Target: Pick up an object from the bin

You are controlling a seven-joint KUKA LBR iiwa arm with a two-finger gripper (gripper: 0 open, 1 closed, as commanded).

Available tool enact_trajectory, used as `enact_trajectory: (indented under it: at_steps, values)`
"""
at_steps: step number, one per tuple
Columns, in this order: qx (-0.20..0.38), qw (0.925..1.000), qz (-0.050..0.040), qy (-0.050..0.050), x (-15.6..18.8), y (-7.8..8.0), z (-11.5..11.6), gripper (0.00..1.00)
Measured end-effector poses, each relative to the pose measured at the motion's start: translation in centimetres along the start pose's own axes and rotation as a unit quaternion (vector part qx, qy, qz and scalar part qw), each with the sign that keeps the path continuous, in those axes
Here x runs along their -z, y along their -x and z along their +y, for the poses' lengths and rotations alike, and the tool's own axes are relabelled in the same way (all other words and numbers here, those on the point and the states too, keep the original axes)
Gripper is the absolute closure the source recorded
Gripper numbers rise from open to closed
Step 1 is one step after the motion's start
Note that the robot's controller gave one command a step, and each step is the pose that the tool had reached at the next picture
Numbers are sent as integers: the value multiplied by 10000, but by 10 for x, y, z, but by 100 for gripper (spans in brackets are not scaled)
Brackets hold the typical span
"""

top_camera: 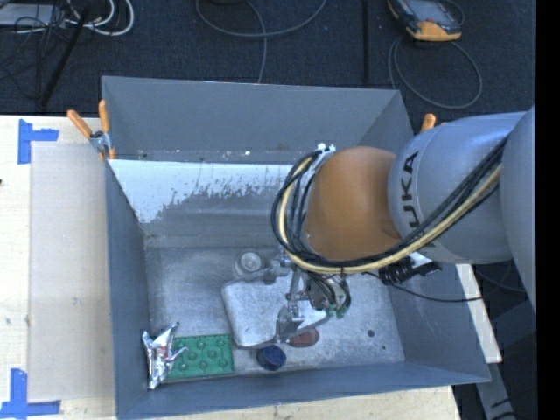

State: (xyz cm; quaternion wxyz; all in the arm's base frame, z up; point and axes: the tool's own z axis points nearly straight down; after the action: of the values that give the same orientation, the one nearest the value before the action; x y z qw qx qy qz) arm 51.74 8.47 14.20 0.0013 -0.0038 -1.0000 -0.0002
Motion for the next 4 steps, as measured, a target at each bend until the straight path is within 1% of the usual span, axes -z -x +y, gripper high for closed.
enact_trajectory:
  at_steps: [1, 2, 3, 4]
  values:
    - [-123, 9999, -26, 10, -30, -47, 37, 0]
    - [-112, 9998, -147, 56, -42, -39, 29, 0]
    - [-205, 9996, -163, 68, -46, -35, 29, 0]
    - [-178, 9998, -36, 16, -29, -44, 26, 0]
